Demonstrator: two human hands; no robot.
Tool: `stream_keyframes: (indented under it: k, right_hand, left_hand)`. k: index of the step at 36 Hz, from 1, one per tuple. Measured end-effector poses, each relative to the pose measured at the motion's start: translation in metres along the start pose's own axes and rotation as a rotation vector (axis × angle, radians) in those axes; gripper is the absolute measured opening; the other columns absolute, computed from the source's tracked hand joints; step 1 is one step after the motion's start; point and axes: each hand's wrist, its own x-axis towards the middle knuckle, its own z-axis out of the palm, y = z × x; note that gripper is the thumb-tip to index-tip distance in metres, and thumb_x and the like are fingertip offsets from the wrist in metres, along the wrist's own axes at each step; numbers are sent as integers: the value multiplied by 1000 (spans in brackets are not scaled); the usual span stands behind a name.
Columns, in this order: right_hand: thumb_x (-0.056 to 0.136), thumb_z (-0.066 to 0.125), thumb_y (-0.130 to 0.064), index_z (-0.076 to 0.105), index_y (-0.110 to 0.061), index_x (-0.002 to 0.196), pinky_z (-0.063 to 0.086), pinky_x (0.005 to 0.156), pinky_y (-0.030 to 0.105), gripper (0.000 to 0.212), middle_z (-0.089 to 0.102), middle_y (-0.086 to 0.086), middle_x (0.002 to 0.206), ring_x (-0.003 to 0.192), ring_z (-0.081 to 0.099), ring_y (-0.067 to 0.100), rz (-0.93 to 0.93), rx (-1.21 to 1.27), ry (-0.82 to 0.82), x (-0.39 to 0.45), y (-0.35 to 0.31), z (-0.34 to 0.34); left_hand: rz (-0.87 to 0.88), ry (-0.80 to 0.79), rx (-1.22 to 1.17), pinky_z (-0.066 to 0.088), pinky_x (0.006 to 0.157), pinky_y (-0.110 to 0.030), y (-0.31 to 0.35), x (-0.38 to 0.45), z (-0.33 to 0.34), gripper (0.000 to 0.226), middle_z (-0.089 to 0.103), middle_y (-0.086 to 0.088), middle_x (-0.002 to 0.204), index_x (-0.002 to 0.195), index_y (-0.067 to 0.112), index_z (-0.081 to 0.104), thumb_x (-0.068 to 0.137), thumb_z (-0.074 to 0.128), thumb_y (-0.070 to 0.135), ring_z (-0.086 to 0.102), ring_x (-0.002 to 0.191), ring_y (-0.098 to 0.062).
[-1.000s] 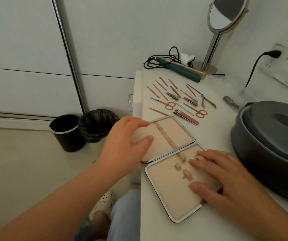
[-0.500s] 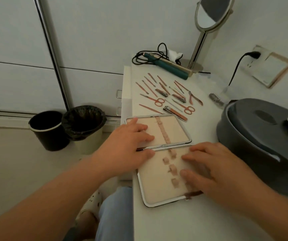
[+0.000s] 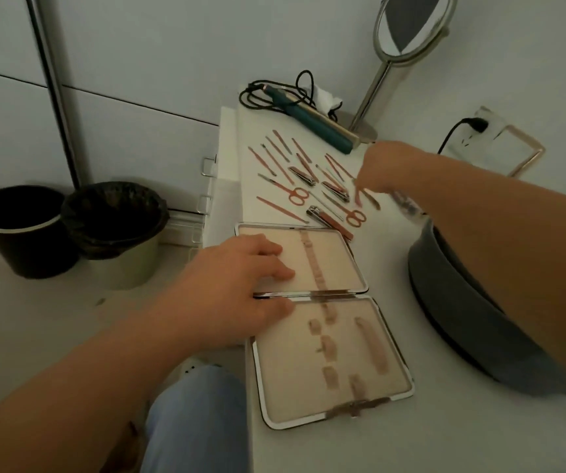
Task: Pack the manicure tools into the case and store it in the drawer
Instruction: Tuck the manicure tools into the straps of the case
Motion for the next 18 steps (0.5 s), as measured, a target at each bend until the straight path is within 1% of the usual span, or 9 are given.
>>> stream_keyframes:
  k: [2, 3, 5, 7, 9, 10, 13, 14, 18]
  right_hand:
    - [86, 55, -10, 62, -2, 91, 47, 66, 29, 12, 60, 8, 79, 67, 53, 18, 54, 18, -48, 15, 4, 4]
    - [84, 57, -9, 62, -3, 84, 49, 64, 30, 8, 62, 10, 78, 66, 55, 19, 76, 57, -79, 21, 6, 8]
    - [83, 59, -11, 60, -5, 74, 50, 59, 30, 11, 63, 11, 73, 61, 57, 20, 117, 130, -117, 31, 6, 15]
    - [85, 58, -13, 60, -3, 79, 50, 62, 29, 12, 63, 13, 77, 63, 58, 20, 148, 115, -132, 36, 4, 23]
    - [85, 58, -15, 57, -4, 74, 47, 57, 27, 16, 60, 11, 72, 59, 56, 19, 179, 115, -121, 38, 2, 29]
    - [85, 59, -16, 55, -5, 71, 48, 58, 27, 18, 59, 11, 71, 59, 55, 19, 191, 118, -115, 39, 1, 31]
    - [84, 60, -14, 55, -5, 69, 52, 73, 31, 18, 61, 12, 77, 68, 57, 21, 206, 125, -89, 41, 1, 34]
    - [84, 59, -13, 55, -5, 69, 51, 75, 32, 18, 60, 11, 75, 69, 57, 21, 202, 115, -78, 41, 2, 35]
    - [85, 55, -16, 53, -7, 65, 46, 70, 31, 23, 54, 8, 65, 62, 53, 19, 182, 58, -36, 36, 6, 36]
  left_hand:
    - [19, 10, 20, 25, 105, -29, -1, 0, 1, 47, 37, 20, 137, 120, 43, 52, 74, 51, 56, 27, 126, 1]
    - [22, 12, 27, 25, 106, -30, -2, 1, 2, 48, 37, 20, 137, 121, 43, 51, 74, 49, 57, 26, 126, 1]
    - [21, 10, 29, 24, 106, -31, -4, 1, 2, 49, 36, 20, 138, 122, 43, 49, 75, 48, 58, 26, 126, 0]
    - [29, 17, 13, 25, 107, -32, -6, 1, 4, 49, 37, 18, 138, 122, 42, 49, 76, 48, 57, 27, 127, -1]
    - [39, 31, -3, 27, 107, -32, -7, 0, 5, 49, 38, 17, 137, 122, 41, 50, 76, 49, 57, 28, 126, -2]
    - [41, 40, -7, 26, 107, -31, -8, -1, 5, 49, 38, 18, 137, 122, 41, 50, 76, 49, 57, 27, 126, -1]
    - [43, 56, -16, 21, 105, -28, -9, -1, 7, 48, 38, 19, 137, 122, 42, 49, 76, 51, 57, 23, 127, 0]
    - [42, 56, -13, 21, 104, -28, -9, -1, 7, 48, 37, 19, 138, 122, 42, 49, 76, 51, 57, 22, 127, 0]
    - [24, 24, 19, 18, 107, -31, -6, -1, 5, 49, 35, 18, 139, 124, 43, 47, 78, 49, 57, 22, 130, -2]
